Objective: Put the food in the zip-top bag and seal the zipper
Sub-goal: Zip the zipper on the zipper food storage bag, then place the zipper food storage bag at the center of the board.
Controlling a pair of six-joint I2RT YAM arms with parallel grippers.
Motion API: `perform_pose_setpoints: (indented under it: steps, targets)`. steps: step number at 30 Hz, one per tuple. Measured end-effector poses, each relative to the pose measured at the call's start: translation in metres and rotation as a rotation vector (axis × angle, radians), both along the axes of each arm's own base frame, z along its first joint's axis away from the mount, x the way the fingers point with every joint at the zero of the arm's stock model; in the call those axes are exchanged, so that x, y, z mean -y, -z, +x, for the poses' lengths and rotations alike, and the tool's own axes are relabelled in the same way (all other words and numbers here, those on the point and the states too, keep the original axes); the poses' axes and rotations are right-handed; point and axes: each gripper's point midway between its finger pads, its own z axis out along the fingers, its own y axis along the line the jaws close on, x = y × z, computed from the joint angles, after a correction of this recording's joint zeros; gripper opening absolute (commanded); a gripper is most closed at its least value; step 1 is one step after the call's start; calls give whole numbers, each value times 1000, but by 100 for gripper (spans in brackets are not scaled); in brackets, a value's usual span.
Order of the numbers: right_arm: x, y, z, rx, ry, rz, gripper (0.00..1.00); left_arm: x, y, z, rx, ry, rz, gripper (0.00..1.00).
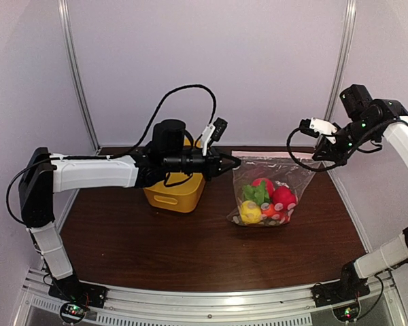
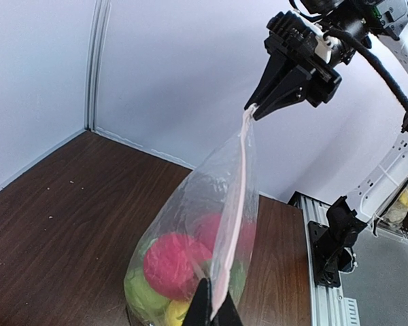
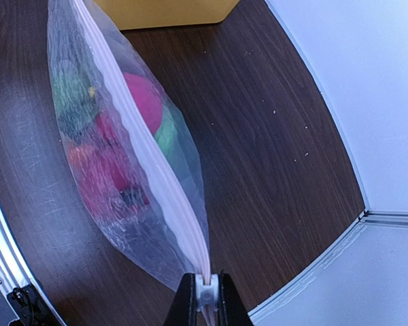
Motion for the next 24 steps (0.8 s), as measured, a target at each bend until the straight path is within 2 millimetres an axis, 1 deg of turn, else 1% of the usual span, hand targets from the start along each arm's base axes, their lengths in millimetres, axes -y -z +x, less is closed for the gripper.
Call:
perform_pose_setpoints:
  steps: [2, 4, 7, 10, 12, 14, 15, 18, 20, 21, 22, 24]
  targets:
    - [1, 0, 0, 0, 2, 0, 0, 1, 2, 2, -4, -2, 0, 0]
    - [2, 0, 2, 1, 12, 1, 0, 6, 4, 11, -7, -5, -3, 0]
    - [7, -2, 14, 11, 51, -4, 0, 18, 1, 38, 2, -32, -17, 0]
    - [7, -12, 46, 62, 95, 11, 0, 32, -10, 80, 28, -73, -48, 0]
    - [6, -21, 69, 107, 119, 29, 0, 36, -18, 103, 49, -98, -62, 0]
    - [4, -27, 84, 140, 132, 45, 0, 35, -26, 119, 75, -119, -69, 0]
    - [3, -29, 89, 153, 135, 52, 0, 33, -29, 124, 83, -127, -67, 0]
    - [1, -32, 89, 177, 133, 71, 0, 31, -36, 125, 106, -118, -77, 0]
    - [0, -29, 79, 184, 121, 84, 1, 32, -33, 120, 101, -98, -75, 0]
    - [0, -25, 73, 183, 116, 88, 1, 32, -26, 116, 91, -86, -67, 0]
    - [-1, -17, 61, 180, 102, 96, 1, 32, -16, 112, 75, -73, -58, 0]
    - [-2, 1, 41, 150, 77, 103, 2, 29, 16, 102, 19, -48, -33, 0]
